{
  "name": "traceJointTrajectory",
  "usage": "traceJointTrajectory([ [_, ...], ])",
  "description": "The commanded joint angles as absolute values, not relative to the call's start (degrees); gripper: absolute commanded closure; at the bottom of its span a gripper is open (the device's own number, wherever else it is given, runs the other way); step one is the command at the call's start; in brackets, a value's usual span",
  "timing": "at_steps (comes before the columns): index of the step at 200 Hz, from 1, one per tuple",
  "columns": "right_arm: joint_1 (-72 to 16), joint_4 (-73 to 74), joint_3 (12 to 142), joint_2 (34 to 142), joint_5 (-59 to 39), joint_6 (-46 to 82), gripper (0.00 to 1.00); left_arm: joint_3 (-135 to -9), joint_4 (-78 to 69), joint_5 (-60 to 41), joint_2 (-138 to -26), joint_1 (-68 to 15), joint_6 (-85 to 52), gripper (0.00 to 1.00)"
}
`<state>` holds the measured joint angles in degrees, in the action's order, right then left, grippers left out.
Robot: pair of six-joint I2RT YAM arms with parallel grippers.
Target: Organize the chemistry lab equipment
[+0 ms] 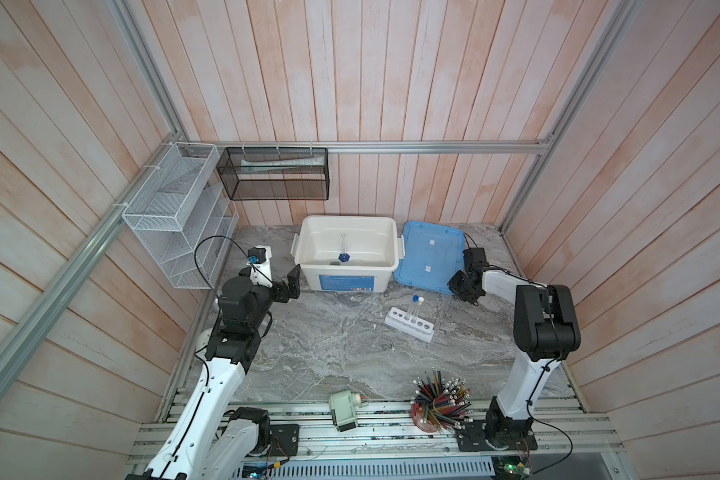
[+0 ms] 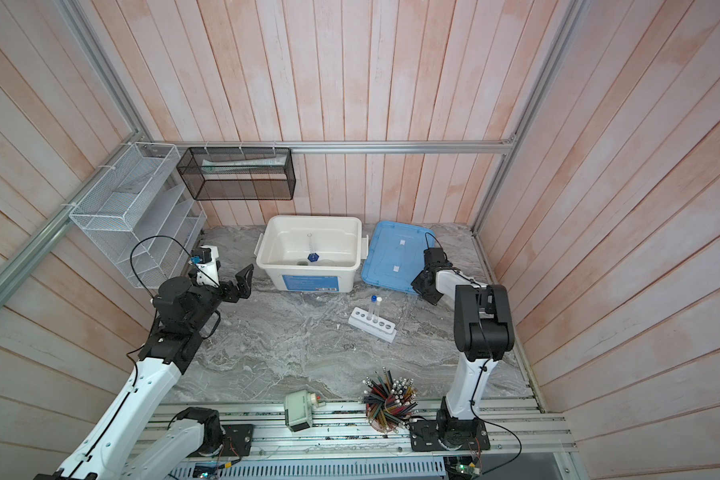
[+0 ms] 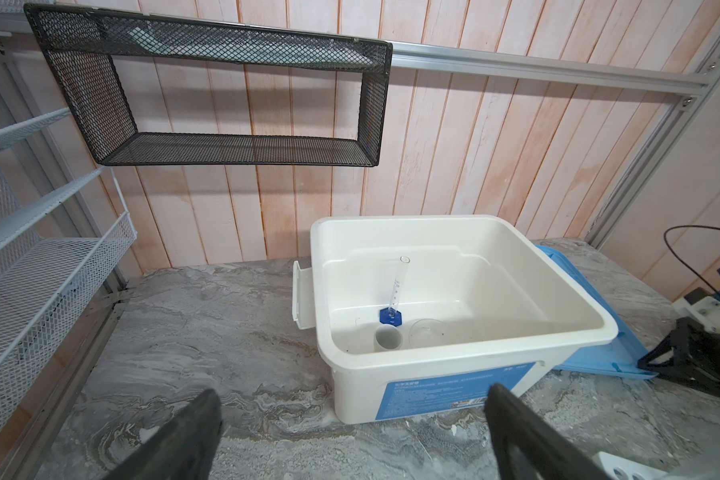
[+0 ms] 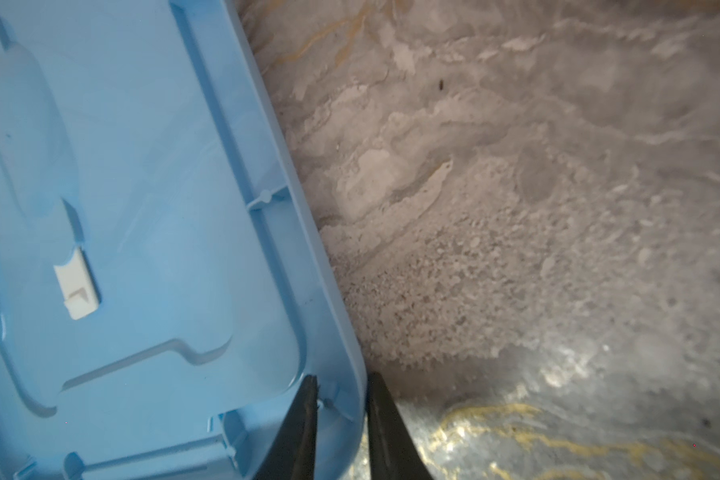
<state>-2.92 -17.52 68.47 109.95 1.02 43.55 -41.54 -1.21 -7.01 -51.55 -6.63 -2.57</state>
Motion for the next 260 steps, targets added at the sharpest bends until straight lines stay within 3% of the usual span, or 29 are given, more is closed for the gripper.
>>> traceJointTrajectory([
  [1, -2.55, -17.41, 67.33, 112.14, 2.22, 44.04, 0.83, -41.40, -1.17, -7.42, -52.13, -6.42, -2.22, 0.00],
  [80, -1.06, -16.83, 65.43, 109.86, 1.36, 43.42, 1.00, -41.59, -0.86, -7.98, -52.07, -6.44, -2.59, 0.00],
  [154, 0.00, -16.61, 64.05, 107.18, -0.52, 42.39, 1.00, -42.01, -0.36, -9.14, -51.81, -6.46, -3.00, 0.00],
  [260, 0.09, -20.06, 65.83, 103.21, 0.31, 38.76, 0.87, -41.70, -0.68, -9.32, -52.38, -6.42, -2.37, 0.00],
])
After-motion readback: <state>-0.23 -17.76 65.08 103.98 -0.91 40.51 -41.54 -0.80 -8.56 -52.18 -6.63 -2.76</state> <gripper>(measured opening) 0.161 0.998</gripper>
